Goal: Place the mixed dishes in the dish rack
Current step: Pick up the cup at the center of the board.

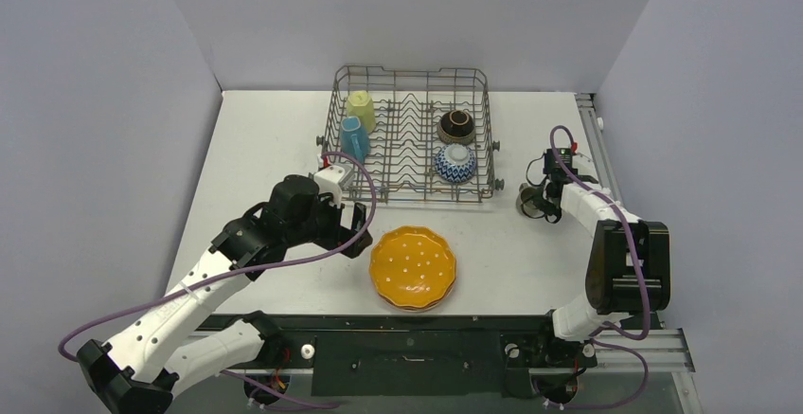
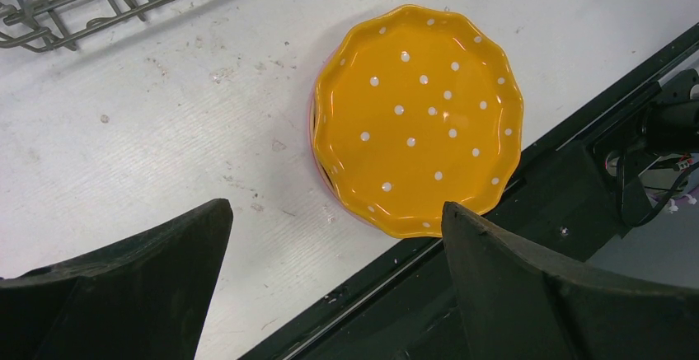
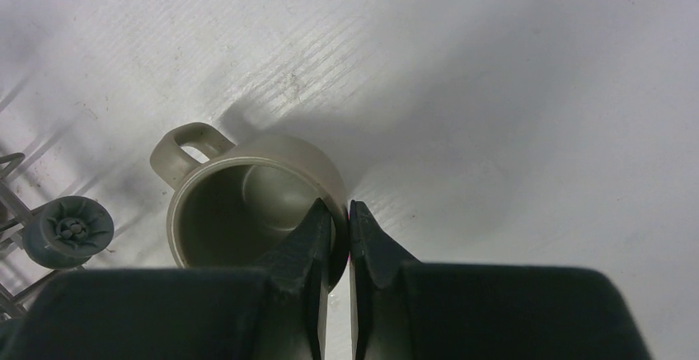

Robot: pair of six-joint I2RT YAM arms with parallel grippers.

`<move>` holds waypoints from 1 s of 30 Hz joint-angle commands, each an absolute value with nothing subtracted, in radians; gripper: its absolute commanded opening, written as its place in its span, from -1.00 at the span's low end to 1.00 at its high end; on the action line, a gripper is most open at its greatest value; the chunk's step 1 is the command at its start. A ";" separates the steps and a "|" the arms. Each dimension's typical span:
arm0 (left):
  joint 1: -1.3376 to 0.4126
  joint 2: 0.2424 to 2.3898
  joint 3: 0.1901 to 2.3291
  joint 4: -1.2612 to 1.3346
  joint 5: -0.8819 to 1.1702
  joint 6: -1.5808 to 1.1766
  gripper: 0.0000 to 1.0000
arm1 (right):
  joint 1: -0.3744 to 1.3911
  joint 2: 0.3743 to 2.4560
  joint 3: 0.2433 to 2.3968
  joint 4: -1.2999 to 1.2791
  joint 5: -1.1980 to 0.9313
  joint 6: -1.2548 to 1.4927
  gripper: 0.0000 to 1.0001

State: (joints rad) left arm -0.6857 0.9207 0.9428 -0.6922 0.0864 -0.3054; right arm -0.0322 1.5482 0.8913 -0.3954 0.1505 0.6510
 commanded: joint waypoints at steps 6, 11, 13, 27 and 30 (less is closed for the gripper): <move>-0.677 0.923 0.948 -0.658 0.091 -0.293 0.93 | -0.038 1.426 0.885 -0.389 0.144 0.653 -1.00; -0.662 0.920 0.947 -0.651 0.099 -0.298 0.93 | -0.038 1.312 0.851 -0.406 0.126 0.653 -1.00; -0.655 0.920 0.946 -0.651 0.100 -0.300 0.93 | -0.038 1.267 0.832 -0.415 0.119 0.656 -1.00; -0.639 0.885 0.936 -0.614 0.143 -0.327 0.93 | -0.009 0.933 0.800 -0.519 0.035 0.693 -1.00; -0.634 0.874 0.932 -0.592 0.163 -0.340 0.93 | 0.005 0.873 0.809 -0.532 0.010 0.708 -1.00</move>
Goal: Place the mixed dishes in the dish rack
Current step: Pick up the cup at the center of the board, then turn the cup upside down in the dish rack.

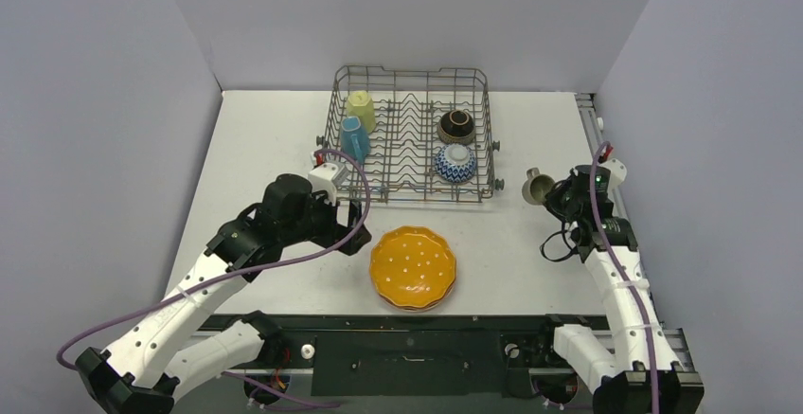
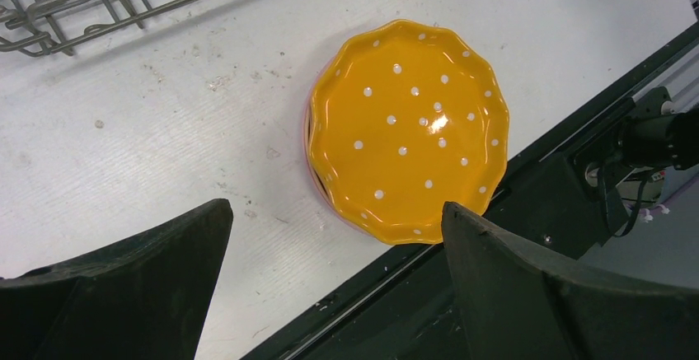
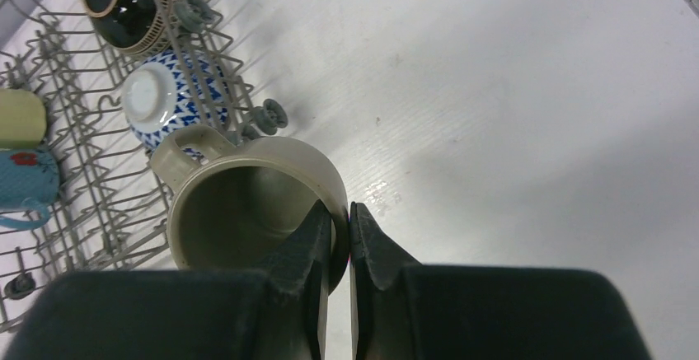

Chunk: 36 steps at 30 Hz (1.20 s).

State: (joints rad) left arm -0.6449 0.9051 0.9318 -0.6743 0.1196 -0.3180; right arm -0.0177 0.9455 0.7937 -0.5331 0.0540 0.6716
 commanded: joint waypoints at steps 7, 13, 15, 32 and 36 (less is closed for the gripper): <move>-0.621 0.854 0.924 -0.539 0.230 -0.387 0.93 | 0.067 0.790 0.835 -0.555 -0.052 0.741 -1.00; -0.615 0.842 0.899 -0.456 0.293 -0.463 0.93 | 0.112 0.749 0.861 -0.554 -0.111 0.763 -1.00; -0.615 0.836 0.880 -0.401 0.325 -0.498 0.93 | 0.125 0.737 0.871 -0.552 -0.127 0.770 -1.00; -0.614 0.812 0.782 -0.044 0.536 -0.773 0.93 | 0.173 0.624 0.905 -0.433 -0.376 0.944 -1.00; -0.614 0.804 0.770 0.073 0.564 -0.832 0.93 | 0.229 0.623 0.894 -0.355 -0.402 1.016 -1.00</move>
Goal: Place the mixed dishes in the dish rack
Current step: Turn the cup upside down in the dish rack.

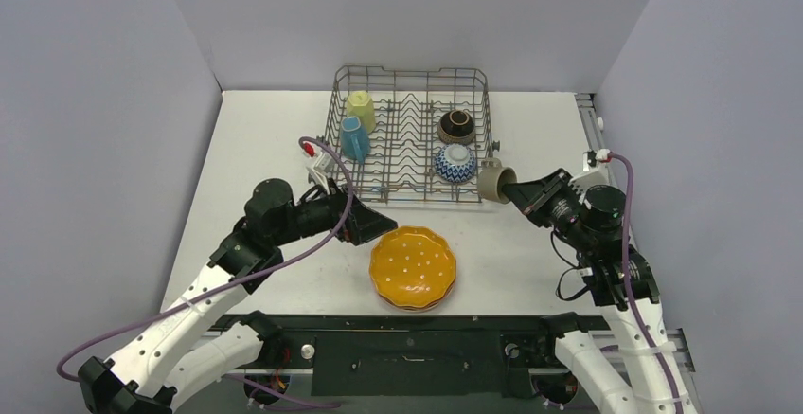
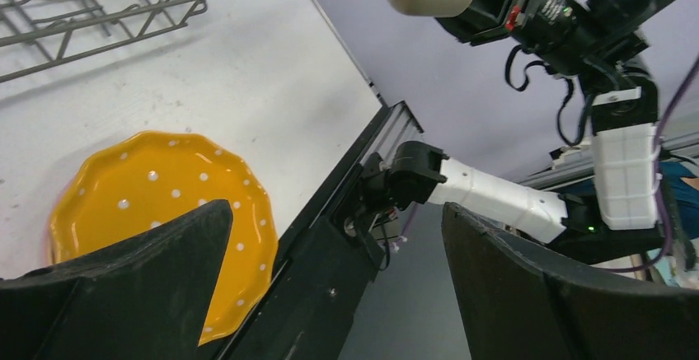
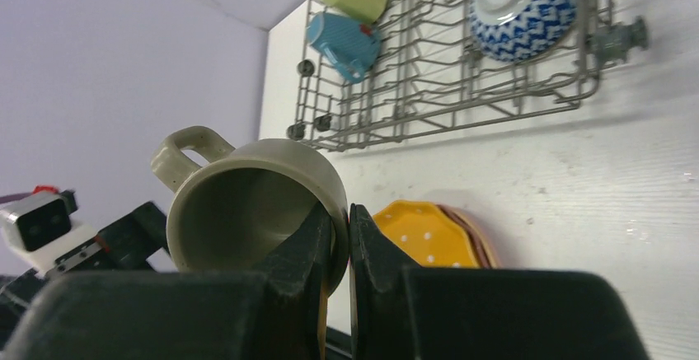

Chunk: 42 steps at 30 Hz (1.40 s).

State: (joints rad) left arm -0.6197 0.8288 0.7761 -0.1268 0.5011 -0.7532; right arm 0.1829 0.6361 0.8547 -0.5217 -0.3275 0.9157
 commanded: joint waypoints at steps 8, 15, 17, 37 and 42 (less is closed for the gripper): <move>-0.613 0.775 0.738 0.206 0.579 -0.887 0.93 | 0.487 0.682 0.870 -0.177 -0.359 1.139 -1.00; -0.608 0.740 0.719 0.256 0.579 -0.888 0.93 | 0.672 0.763 0.903 -0.104 -0.296 1.166 -1.00; -0.605 0.729 0.719 0.259 0.579 -0.884 0.93 | 0.708 0.779 0.914 -0.097 -0.282 1.162 -1.00; -0.600 0.664 0.708 0.309 0.595 -0.794 0.92 | 0.882 0.895 0.937 0.062 -0.324 1.200 -1.00; -0.600 0.638 0.679 0.357 0.611 -0.787 0.93 | 0.914 0.921 0.956 0.091 -0.333 1.204 -1.00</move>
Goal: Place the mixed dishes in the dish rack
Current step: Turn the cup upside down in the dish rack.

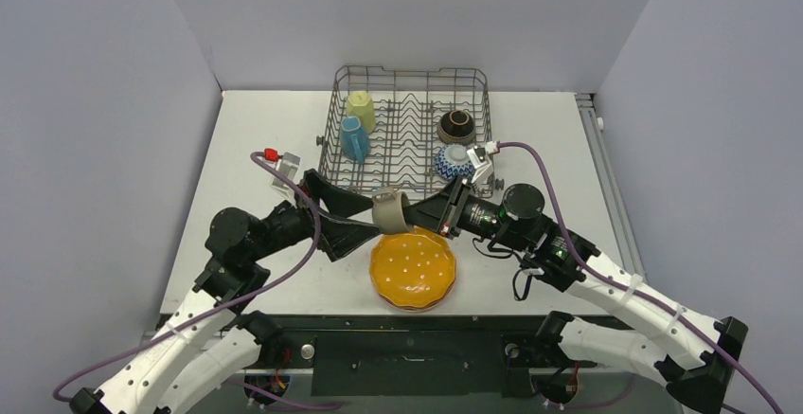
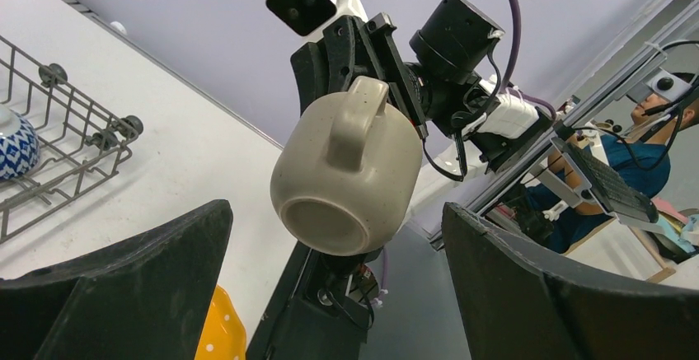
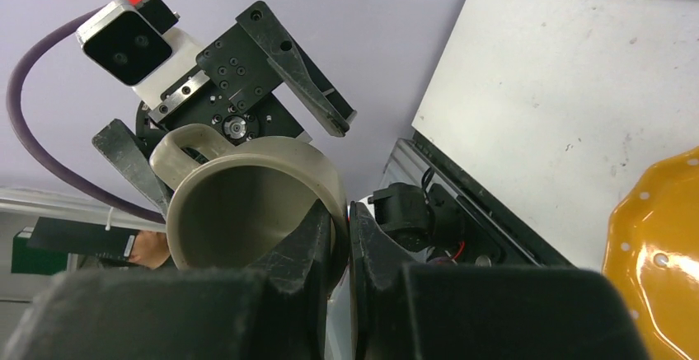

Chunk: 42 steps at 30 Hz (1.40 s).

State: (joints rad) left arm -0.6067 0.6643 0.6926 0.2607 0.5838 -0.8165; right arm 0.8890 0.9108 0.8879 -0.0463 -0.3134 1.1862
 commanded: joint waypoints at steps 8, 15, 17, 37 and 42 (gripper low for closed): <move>-0.600 0.601 0.653 0.432 0.625 -0.784 0.93 | 0.963 0.967 0.973 0.137 -0.335 1.217 -1.00; -0.600 0.578 0.632 0.510 0.650 -0.807 0.93 | 0.975 0.992 0.969 0.176 -0.345 1.234 -1.00; -0.600 0.575 0.625 0.540 0.659 -0.819 0.93 | 0.979 0.997 0.971 0.187 -0.345 1.240 -1.00; -0.600 0.592 0.604 0.615 0.698 -0.830 0.80 | 1.013 1.028 0.989 0.247 -0.348 1.273 -1.00; -0.600 0.592 0.596 0.615 0.698 -0.825 0.72 | 1.016 1.028 0.994 0.246 -0.344 1.276 -1.00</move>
State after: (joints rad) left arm -0.6014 0.5930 0.5995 0.5655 0.6815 -0.8303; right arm 1.0065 1.0286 0.9298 0.1425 -0.3492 1.2659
